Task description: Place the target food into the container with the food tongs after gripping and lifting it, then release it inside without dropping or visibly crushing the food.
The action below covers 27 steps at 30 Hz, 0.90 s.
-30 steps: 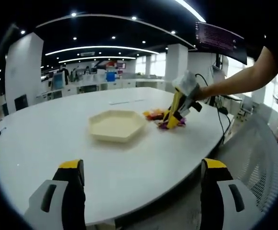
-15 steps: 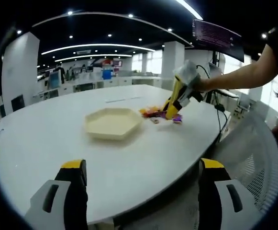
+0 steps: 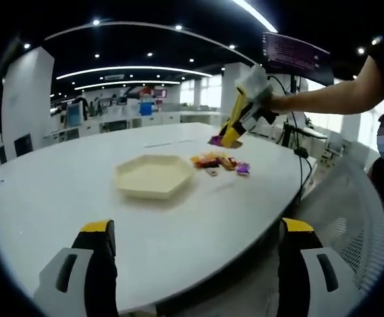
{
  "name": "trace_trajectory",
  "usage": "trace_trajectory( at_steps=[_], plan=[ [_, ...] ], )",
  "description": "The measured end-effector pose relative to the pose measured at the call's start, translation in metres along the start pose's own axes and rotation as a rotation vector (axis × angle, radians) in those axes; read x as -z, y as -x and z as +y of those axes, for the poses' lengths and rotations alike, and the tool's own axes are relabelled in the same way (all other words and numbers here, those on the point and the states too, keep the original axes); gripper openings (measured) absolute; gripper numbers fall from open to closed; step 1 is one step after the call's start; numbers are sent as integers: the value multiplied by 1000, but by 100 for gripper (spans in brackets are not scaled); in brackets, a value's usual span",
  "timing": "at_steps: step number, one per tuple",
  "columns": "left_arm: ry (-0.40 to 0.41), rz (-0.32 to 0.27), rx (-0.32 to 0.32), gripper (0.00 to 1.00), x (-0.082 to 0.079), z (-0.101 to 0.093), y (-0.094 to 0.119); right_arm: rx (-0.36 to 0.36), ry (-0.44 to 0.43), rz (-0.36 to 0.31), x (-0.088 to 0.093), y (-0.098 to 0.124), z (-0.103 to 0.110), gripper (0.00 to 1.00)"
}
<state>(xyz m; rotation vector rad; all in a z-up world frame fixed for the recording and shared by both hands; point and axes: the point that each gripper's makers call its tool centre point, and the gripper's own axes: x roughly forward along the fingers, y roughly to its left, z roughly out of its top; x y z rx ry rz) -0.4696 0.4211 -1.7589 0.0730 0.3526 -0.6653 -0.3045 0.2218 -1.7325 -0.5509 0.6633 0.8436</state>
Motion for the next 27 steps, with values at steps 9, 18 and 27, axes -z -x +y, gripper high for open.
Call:
trace_trajectory(
  at_steps=[9, 18, 27],
  plan=[
    [1, -23, -9, 98, -2, 2, 2, 8, 29, -26, -42, -3, -1, 22],
    [5, -28, -19, 98, -2, 4, 3, -31, 61, -59, -85, -28, 12, 22],
    [15, -33, -23, 98, -2, 4, 4, -74, 91, -53, -103, -54, 27, 22]
  ],
)
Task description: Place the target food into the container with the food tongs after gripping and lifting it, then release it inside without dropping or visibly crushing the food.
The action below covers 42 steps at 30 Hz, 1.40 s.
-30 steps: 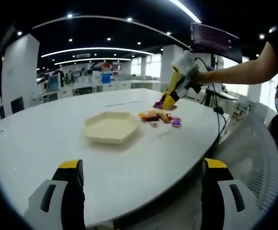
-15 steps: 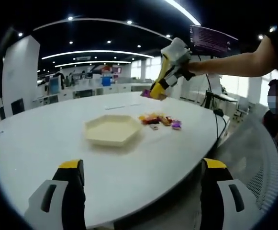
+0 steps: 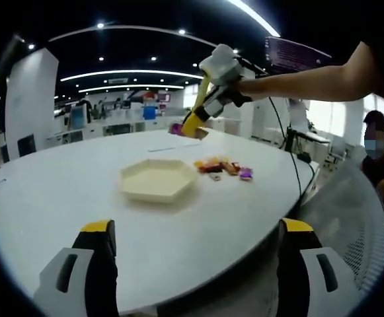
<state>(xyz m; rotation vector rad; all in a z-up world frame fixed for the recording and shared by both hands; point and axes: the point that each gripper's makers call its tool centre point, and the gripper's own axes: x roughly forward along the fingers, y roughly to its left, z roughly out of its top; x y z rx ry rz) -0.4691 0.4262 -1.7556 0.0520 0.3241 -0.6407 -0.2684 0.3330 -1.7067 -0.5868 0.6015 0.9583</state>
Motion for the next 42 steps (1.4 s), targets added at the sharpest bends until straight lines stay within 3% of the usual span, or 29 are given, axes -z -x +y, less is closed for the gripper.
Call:
trace_trajectory(
  at_steps=[5, 8, 13, 21, 30, 42],
  plan=[
    [-9, 8, -2, 97, 1, 1, 0, -14, 26, -12, -8, -9, 2, 22],
    [-5, 2, -8, 97, 0, 2, 0, 8, 98, -54, -17, -12, -2, 26],
    [1, 0, -15, 97, 0, 3, -1, -6, 72, -52, -19, -15, -4, 28],
    [28, -10, -22, 97, -1, 6, 0, -8, 53, -36, -5, -10, -5, 28],
    [15, 9, -16, 92, 2, 4, 0, 6, -1, -7, 32, 5, -13, 28],
    [6, 18, -18, 92, 3, 3, 0, 55, -113, 70, 119, 37, -23, 28]
  ],
)
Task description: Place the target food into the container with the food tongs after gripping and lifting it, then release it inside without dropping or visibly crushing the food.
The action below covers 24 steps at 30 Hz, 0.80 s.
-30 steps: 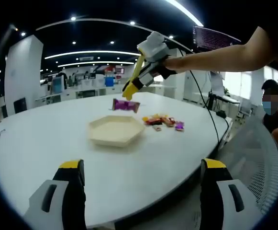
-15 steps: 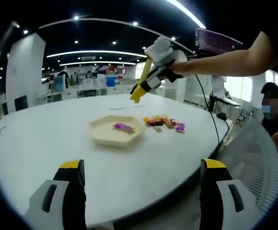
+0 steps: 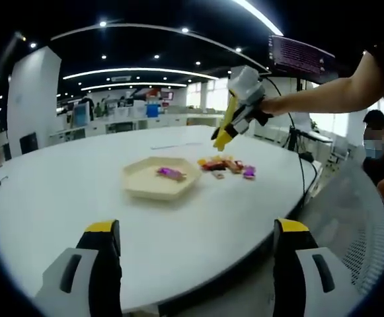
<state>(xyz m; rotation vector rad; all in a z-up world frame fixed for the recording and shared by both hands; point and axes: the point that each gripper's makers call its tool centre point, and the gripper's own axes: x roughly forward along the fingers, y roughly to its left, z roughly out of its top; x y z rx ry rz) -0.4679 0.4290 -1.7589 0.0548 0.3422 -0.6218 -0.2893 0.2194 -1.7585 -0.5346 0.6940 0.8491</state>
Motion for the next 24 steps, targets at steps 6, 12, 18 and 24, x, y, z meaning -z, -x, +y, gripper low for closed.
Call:
trace_trajectory(
  at_steps=[6, 12, 18, 24],
  plan=[
    [-6, 9, 0, 91, 1, 0, 0, 30, -40, 51, 46, 12, -8, 28],
    [-7, 16, -3, 89, 2, 1, -1, 58, -91, 83, 80, 22, -14, 28],
    [-14, 25, 1, 89, 2, 0, -2, 42, -120, 88, 93, 21, -3, 28],
    [-13, 29, 1, 89, 3, 0, -2, 4, -141, 80, 96, 9, 16, 28]
  ],
)
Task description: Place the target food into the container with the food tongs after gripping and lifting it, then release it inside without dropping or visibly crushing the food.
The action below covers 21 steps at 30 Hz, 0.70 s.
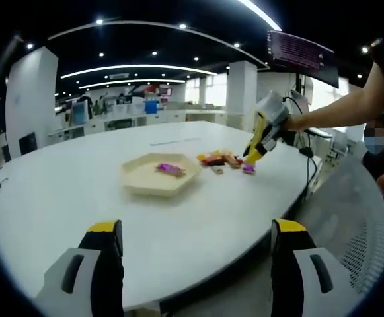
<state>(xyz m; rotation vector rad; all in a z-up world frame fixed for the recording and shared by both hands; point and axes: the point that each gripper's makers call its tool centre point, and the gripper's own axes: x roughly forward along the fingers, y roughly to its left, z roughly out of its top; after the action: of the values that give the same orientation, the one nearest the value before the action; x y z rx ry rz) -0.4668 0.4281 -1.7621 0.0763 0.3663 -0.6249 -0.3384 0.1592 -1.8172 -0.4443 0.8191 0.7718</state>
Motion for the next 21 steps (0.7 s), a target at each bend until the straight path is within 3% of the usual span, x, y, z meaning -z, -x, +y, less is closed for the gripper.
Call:
trace_trajectory(
  at_steps=[8, 21],
  plan=[
    [-3, 1, -3, 89, 0, 1, 0, -12, -24, 32, 20, -4, 5, 28],
    [-7, 11, 7, 87, 2, -1, 0, 73, -104, 73, 62, 26, -28, 28]
  ],
)
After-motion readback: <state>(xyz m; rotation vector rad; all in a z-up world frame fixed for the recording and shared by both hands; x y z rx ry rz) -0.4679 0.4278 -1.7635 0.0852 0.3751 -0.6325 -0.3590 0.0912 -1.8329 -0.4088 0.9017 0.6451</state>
